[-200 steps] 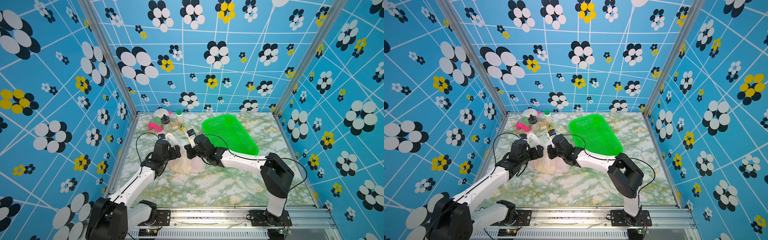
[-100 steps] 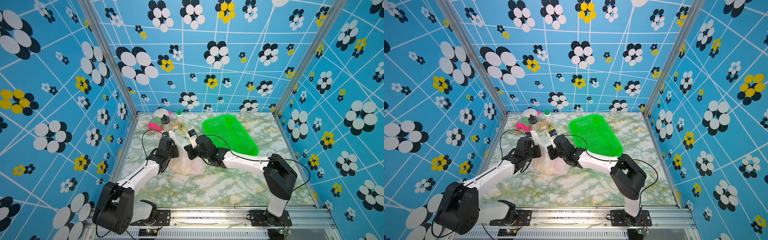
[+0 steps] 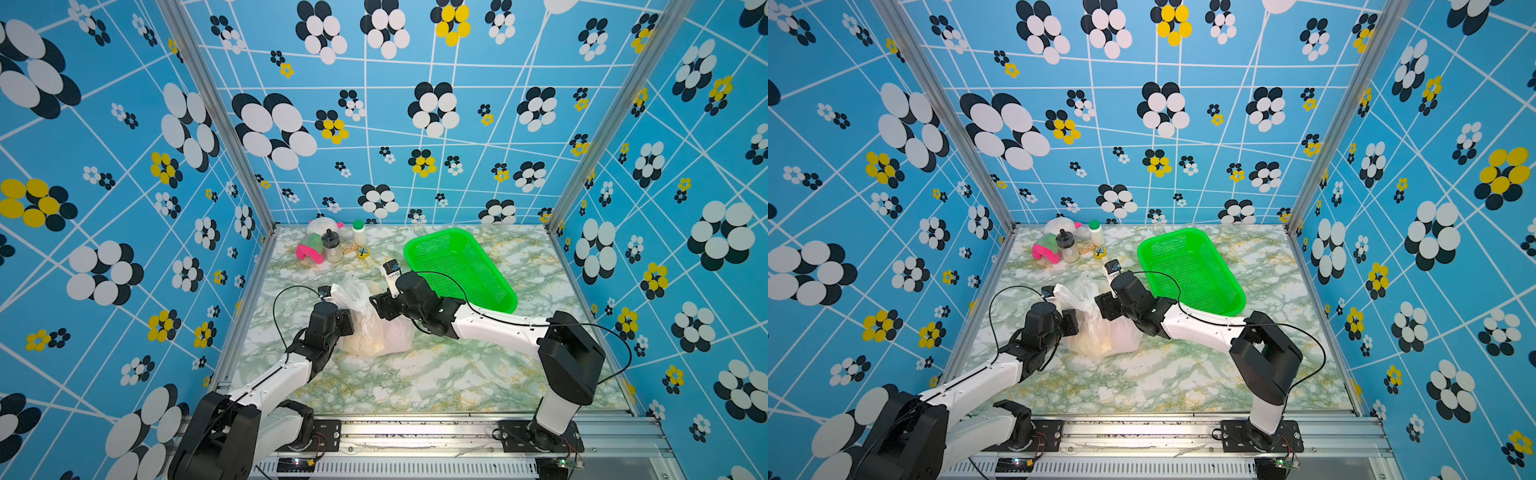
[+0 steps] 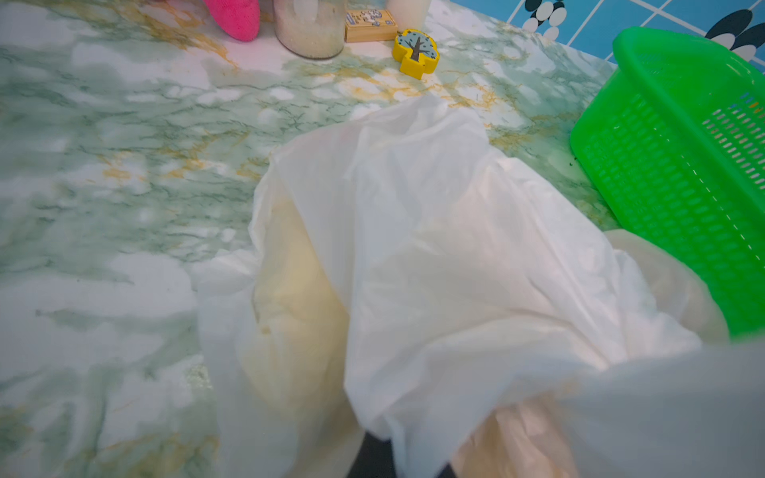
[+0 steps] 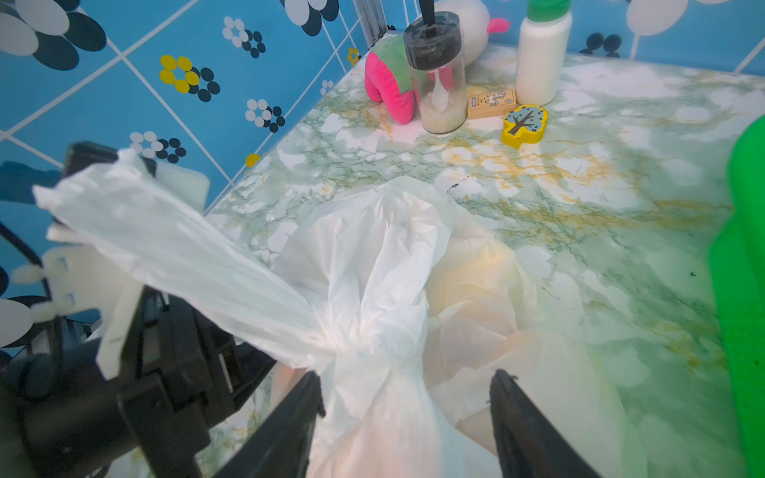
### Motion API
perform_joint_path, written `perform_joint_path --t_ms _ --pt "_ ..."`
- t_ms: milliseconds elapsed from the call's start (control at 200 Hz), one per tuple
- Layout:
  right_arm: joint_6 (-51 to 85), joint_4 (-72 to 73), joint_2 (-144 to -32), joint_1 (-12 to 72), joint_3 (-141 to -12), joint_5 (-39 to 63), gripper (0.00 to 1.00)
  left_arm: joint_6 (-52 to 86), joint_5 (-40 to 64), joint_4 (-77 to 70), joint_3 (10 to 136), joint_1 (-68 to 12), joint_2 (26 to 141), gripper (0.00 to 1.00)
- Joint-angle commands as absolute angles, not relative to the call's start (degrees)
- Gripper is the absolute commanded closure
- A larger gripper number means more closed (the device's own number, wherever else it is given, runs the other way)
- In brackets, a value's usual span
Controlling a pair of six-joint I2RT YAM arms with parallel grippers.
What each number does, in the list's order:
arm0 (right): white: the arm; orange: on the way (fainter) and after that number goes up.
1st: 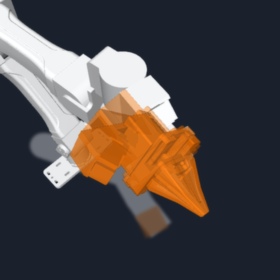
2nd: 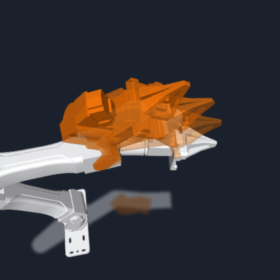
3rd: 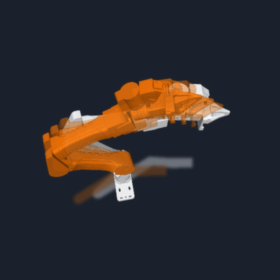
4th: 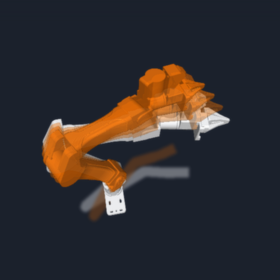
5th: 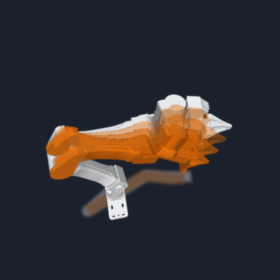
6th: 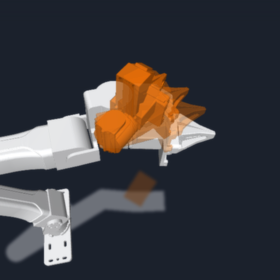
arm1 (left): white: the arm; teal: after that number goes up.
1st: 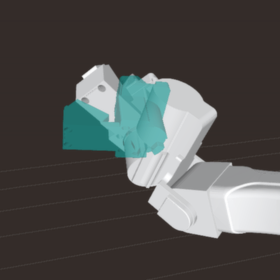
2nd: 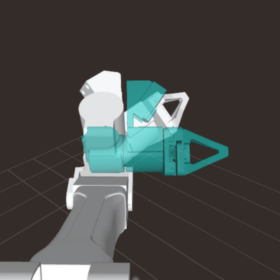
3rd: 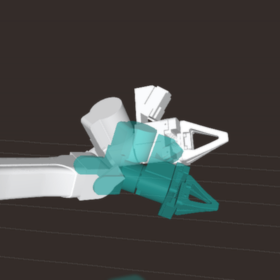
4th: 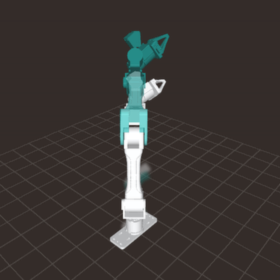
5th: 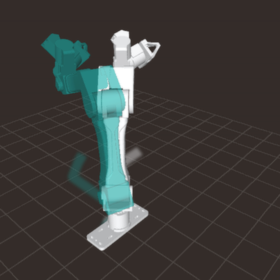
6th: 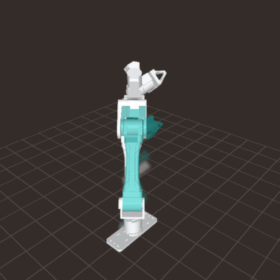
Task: Untie the knot of the plastic bag and take out the fruit
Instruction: Untie the plastic bag at the middle-left of the table.
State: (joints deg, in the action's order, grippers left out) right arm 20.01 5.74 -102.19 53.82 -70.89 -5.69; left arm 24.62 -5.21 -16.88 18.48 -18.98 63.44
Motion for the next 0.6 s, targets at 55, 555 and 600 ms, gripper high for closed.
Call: perform_joint_path --t_ms 55,555,600 --pt "22.4 2.9 -106.0 53.8 -75.3 -2.9 0.31 25.6 -6.7 -25.7 15.1 -20.7 58.8 1.0" --pt "22.8 2.6 -108.5 55.8 -74.7 1.5 0.42 24.8 -11.7 -23.4 14.2 -21.5 52.8 1.0" --pt "22.7 3.7 -107.8 55.9 -73.5 1.9 0.42 25.2 -12.2 -22.8 14.5 -21.5 52.8 1.0"
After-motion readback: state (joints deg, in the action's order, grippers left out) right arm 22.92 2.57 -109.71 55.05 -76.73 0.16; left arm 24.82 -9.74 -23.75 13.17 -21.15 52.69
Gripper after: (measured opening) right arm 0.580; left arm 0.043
